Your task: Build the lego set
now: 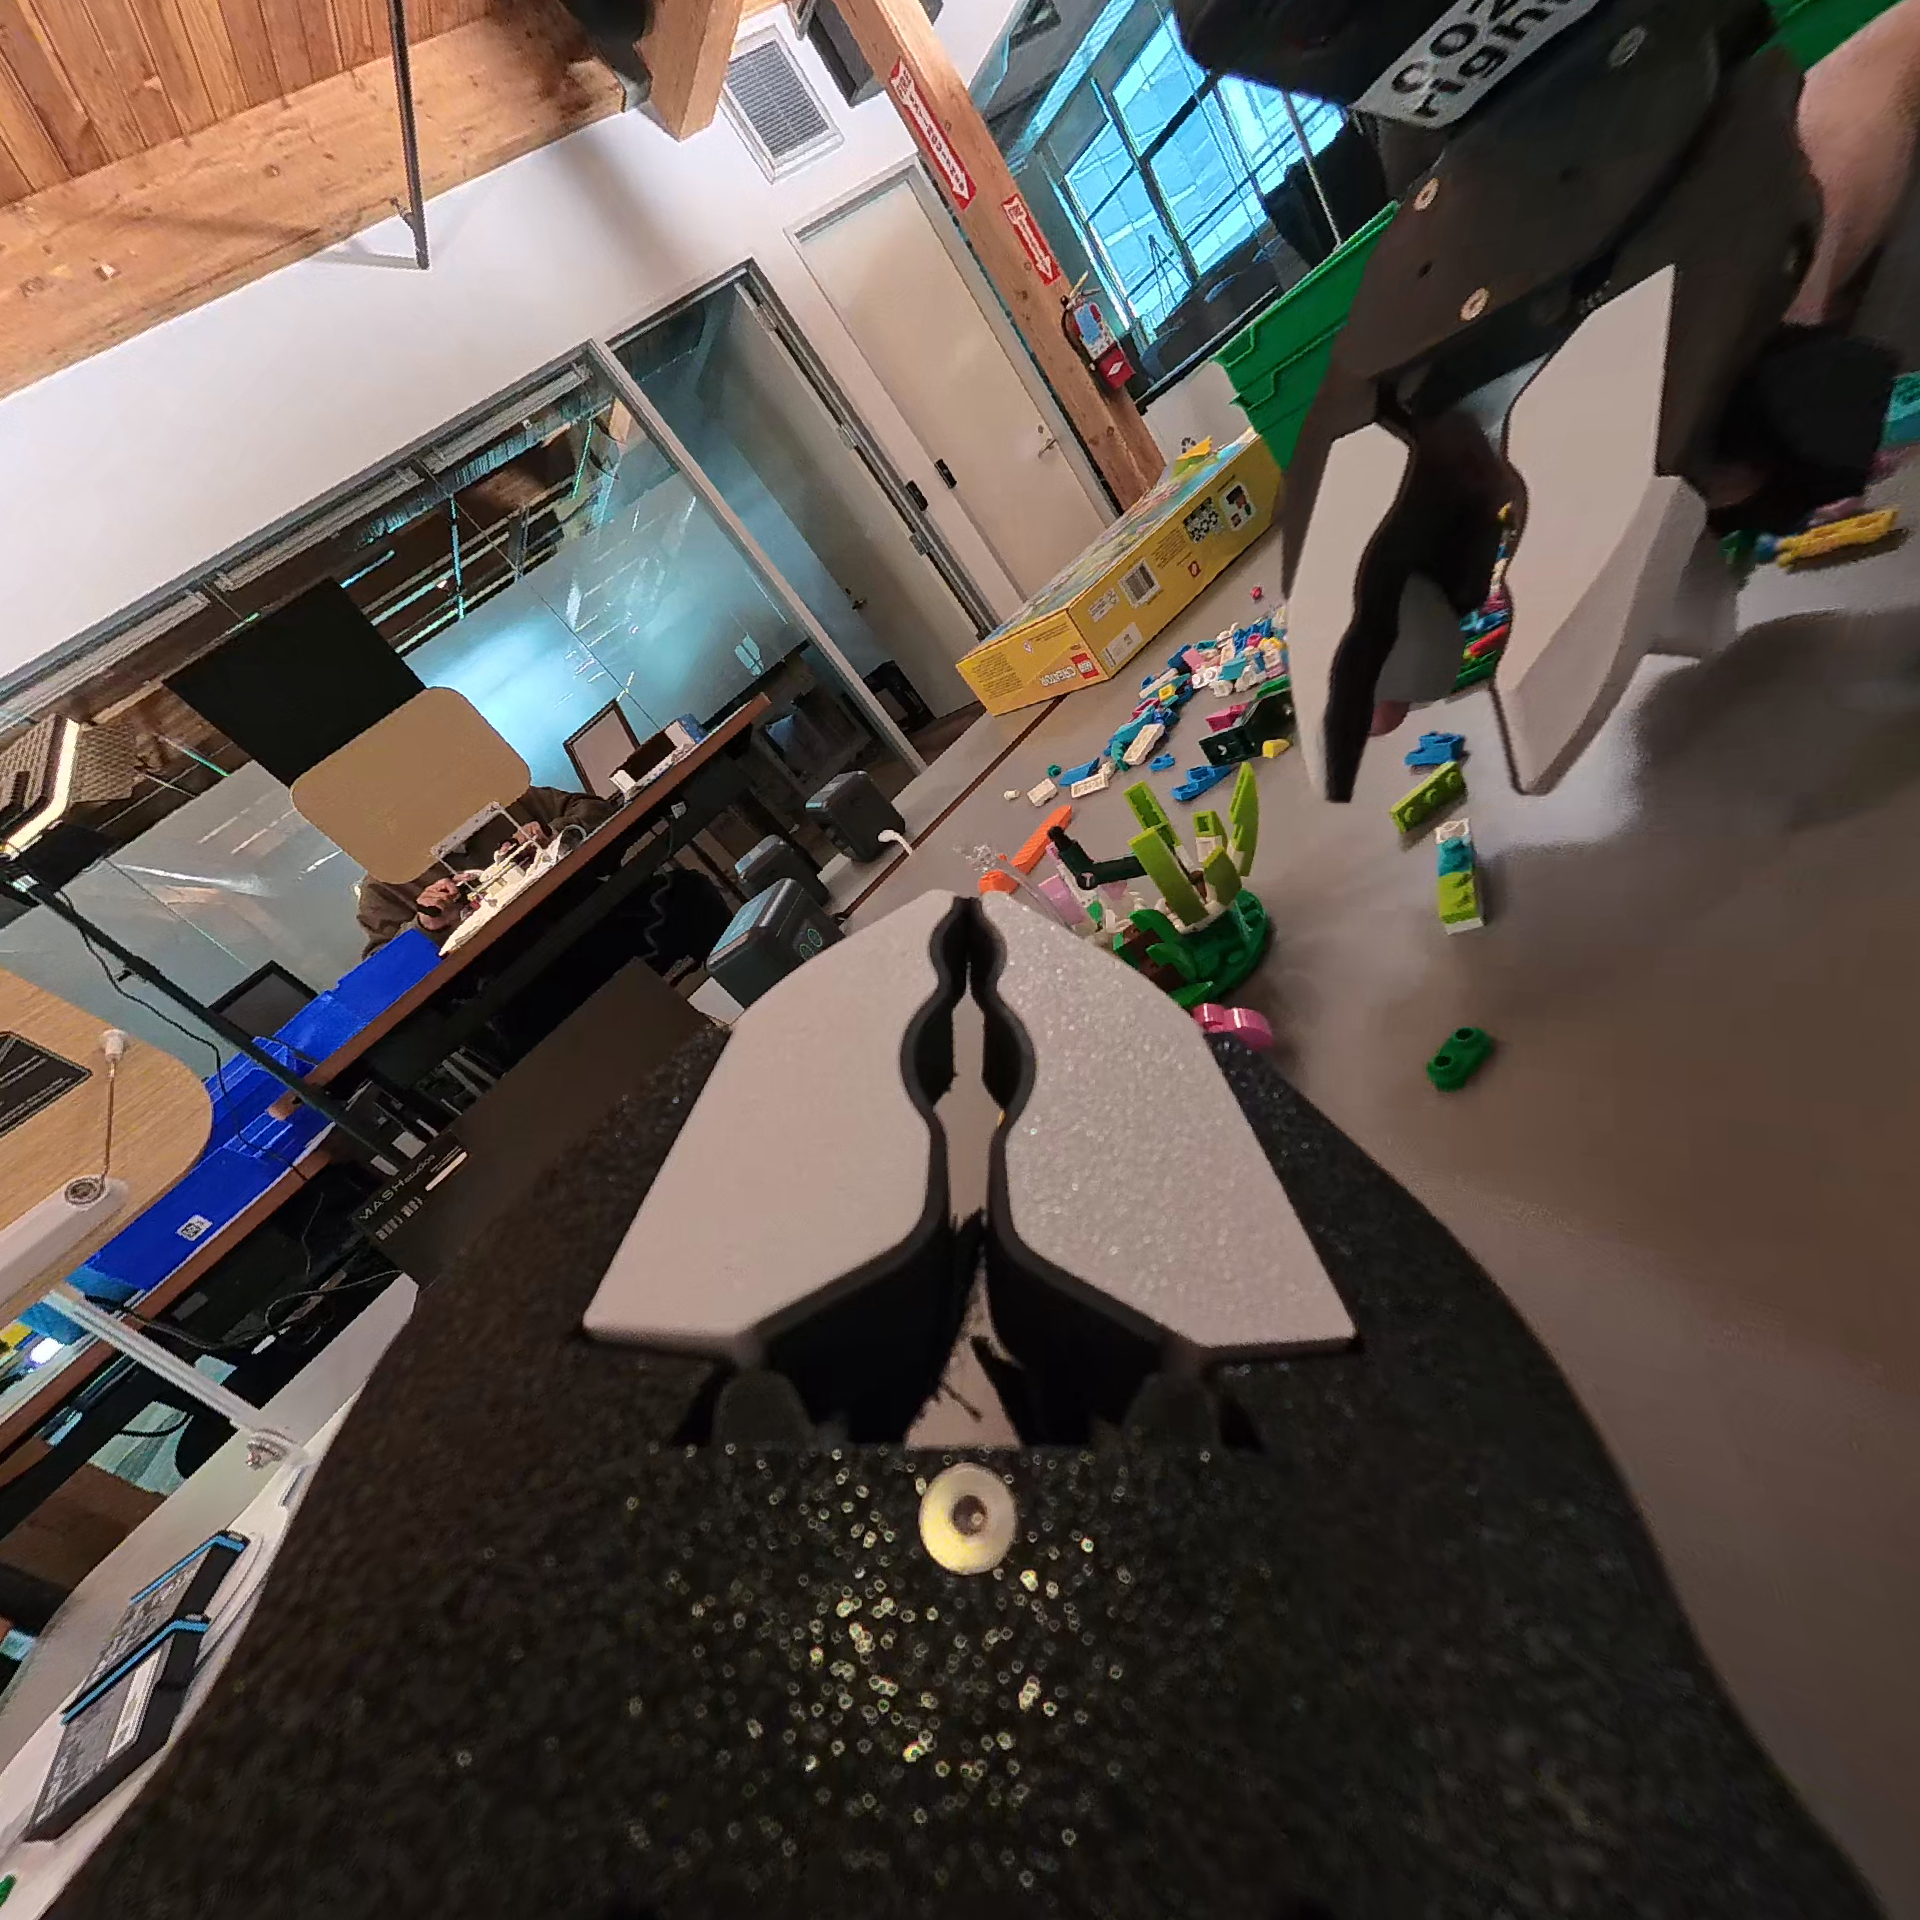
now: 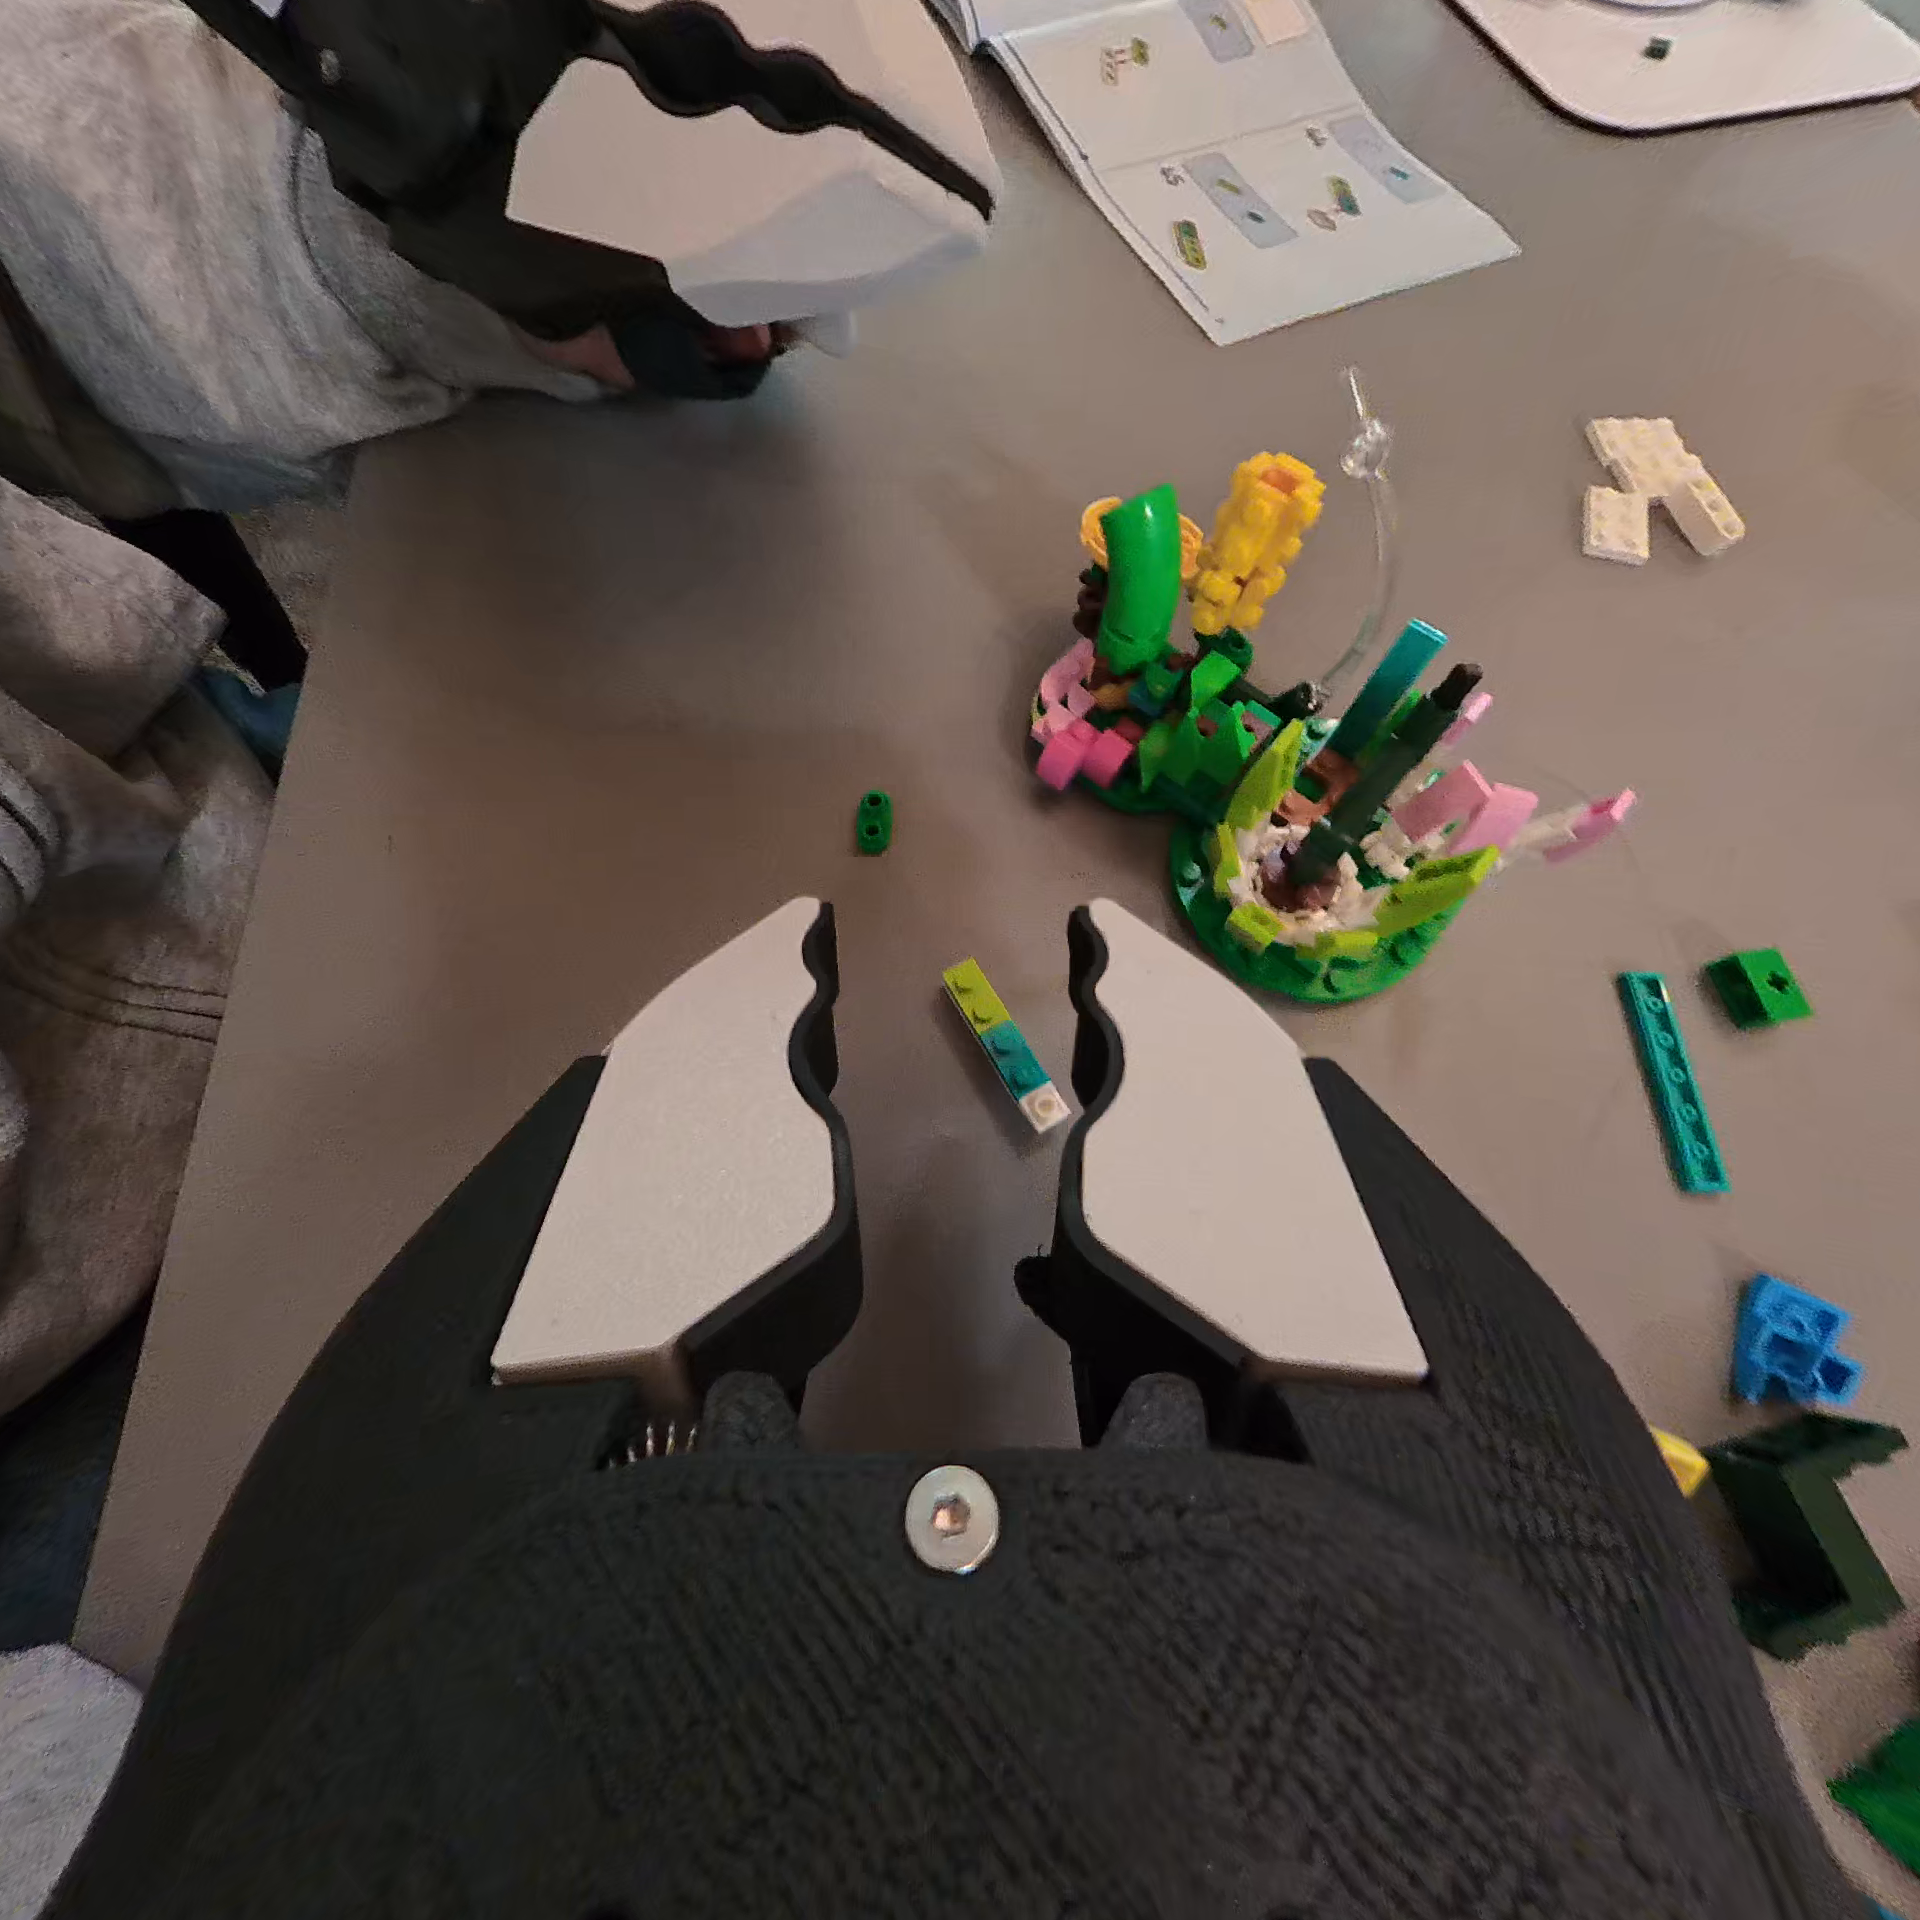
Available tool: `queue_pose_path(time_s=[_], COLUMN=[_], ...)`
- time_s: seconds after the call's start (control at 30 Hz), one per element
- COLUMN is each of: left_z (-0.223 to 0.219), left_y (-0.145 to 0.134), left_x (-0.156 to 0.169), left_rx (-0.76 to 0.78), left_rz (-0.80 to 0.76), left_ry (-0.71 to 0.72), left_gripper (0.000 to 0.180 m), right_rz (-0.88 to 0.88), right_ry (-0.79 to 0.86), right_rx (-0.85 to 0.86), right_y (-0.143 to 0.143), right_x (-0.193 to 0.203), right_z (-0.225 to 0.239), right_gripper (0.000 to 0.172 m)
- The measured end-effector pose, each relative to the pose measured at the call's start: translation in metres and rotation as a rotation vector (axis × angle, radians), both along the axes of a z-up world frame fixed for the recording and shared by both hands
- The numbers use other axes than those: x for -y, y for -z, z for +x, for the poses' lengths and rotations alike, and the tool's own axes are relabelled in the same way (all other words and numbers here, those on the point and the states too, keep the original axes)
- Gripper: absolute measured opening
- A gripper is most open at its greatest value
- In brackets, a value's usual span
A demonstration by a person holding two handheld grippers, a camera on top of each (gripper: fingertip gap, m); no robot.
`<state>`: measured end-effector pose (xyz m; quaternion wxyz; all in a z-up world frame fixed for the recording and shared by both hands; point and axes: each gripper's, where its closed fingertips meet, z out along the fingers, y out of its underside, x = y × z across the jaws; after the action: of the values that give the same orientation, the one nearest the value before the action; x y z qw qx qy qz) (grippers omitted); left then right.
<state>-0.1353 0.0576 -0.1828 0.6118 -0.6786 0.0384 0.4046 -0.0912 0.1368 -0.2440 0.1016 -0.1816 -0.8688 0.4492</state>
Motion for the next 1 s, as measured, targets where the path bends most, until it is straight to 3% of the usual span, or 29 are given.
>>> queue_pose_path(time_s=[0.23,1.0], left_z=[0.0,0.001], left_y=[0.0,0.001], left_x=[0.0,-0.002], left_rx=[-0.001,-0.005], left_rz=[-0.001,-0.011], left_ry=[0.0,0.005], left_gripper=[0.0,0.0], right_rz=[0.11,0.247], right_ry=[0.026,0.074], right_rx=[0.074,0.023], right_y=[0.017,0.036], right_x=[-0.016,-0.028], right_z=[0.007,-0.004], right_gripper=[0.042,0.022])
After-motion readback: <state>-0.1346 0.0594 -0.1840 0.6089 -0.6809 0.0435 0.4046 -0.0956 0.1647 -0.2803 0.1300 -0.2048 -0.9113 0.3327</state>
